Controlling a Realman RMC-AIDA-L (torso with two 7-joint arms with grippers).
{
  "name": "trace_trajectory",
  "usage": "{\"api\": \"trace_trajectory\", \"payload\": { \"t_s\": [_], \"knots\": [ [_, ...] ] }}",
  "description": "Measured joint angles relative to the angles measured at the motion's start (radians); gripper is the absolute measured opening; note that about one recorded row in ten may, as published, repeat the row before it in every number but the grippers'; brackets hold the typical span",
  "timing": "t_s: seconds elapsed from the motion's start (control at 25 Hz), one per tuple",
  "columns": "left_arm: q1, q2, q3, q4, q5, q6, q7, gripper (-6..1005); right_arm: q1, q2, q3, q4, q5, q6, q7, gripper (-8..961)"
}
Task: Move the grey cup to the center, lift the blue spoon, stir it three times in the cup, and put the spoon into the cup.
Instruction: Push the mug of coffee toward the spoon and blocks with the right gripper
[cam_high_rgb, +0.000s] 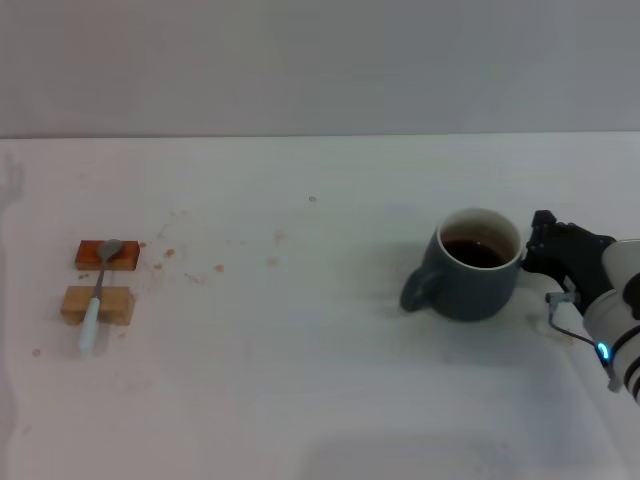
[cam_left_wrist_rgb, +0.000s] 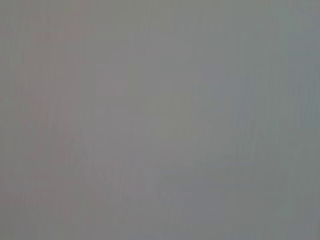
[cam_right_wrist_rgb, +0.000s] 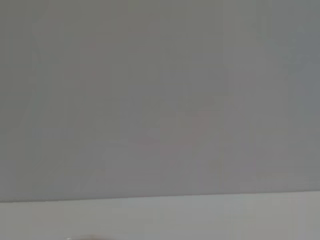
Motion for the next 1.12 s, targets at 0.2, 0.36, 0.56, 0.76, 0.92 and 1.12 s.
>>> {"api": "trace_trajectory", "payload": {
  "t_s": [0.2,0.36,0.56,0.76,0.92,1.12],
  "knots": [
    [0.000,0.000,-0.002,0.000,-0.001,0.007,0.000,698,0.022,0.000,-0.020,0.017,0.000,0.030,0.001,10],
    [0.000,0.000,-0.011,0.000,-0.001,0.009,0.000,698,0.064,-0.002,-0.057,0.020,-0.002,0.075,0.015,9],
    [-0.001,0.001,-0.012,-0.001,0.000,0.015,0.000,698,0.098,-0.008,-0.092,0.020,-0.006,0.093,0.054,9],
    [-0.002,0.003,-0.013,-0.004,0.000,0.024,-0.006,698,0.135,-0.010,-0.129,0.027,-0.007,0.130,0.064,8],
    [-0.009,0.002,-0.022,-0.005,0.000,0.032,-0.007,698,0.158,-0.012,-0.144,0.055,-0.009,0.167,0.065,7],
    [-0.020,0.001,-0.023,-0.005,0.000,0.036,-0.008,698,0.182,-0.013,-0.166,0.072,-0.011,0.197,0.065,7]
  ]
}}
